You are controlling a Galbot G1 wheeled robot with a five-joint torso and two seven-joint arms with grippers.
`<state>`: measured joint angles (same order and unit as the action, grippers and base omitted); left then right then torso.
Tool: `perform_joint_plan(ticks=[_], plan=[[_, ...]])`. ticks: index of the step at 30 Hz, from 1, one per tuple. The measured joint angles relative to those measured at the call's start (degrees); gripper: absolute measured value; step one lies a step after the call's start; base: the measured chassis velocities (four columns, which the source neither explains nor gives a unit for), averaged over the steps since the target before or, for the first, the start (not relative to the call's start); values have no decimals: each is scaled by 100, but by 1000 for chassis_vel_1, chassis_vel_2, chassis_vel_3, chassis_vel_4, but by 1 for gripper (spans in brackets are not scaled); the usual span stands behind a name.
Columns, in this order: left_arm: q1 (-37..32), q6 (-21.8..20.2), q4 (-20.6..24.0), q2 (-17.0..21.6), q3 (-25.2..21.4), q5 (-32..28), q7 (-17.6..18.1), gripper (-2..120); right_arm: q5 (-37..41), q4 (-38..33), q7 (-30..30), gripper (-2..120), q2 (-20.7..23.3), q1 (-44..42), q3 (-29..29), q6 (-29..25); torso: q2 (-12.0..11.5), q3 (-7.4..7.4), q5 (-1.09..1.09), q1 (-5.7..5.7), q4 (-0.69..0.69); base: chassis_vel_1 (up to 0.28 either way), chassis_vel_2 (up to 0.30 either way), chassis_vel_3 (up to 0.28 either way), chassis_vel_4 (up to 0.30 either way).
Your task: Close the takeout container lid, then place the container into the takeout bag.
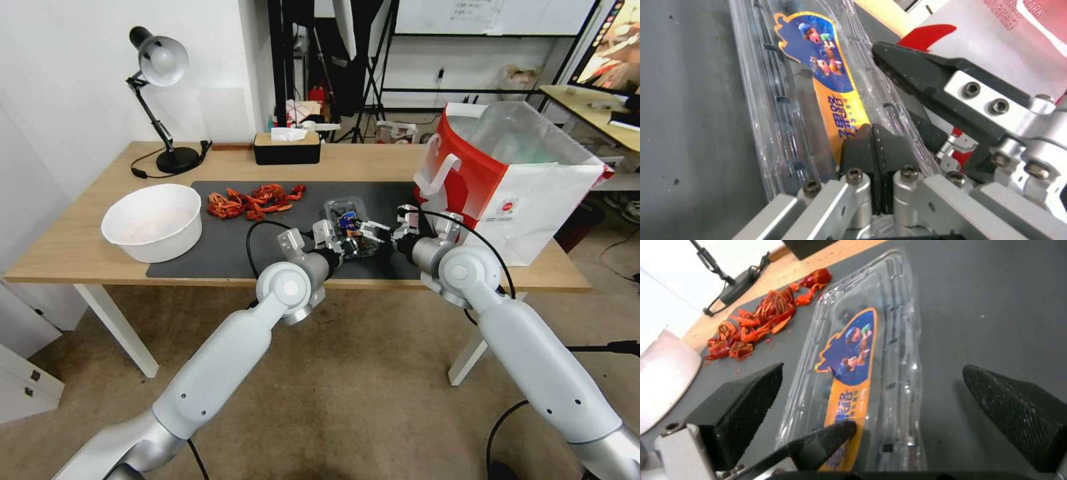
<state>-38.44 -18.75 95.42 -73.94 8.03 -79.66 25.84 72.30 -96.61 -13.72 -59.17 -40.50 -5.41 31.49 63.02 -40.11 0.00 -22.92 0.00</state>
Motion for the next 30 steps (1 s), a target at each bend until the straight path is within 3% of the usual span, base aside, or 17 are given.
perform_joint_plan(ticks=[23,30], plan=[[-32,7,74,32,-2,-4,-2,0,110,318,20,100,-104,304,213,136,0,0,0,0,0,0,0,0,0],[-20,9,101,36,-2,-11,4,0,224,403,-93,90,-133,360,218,235,1,0,0,0,0,0,0,0,0]])
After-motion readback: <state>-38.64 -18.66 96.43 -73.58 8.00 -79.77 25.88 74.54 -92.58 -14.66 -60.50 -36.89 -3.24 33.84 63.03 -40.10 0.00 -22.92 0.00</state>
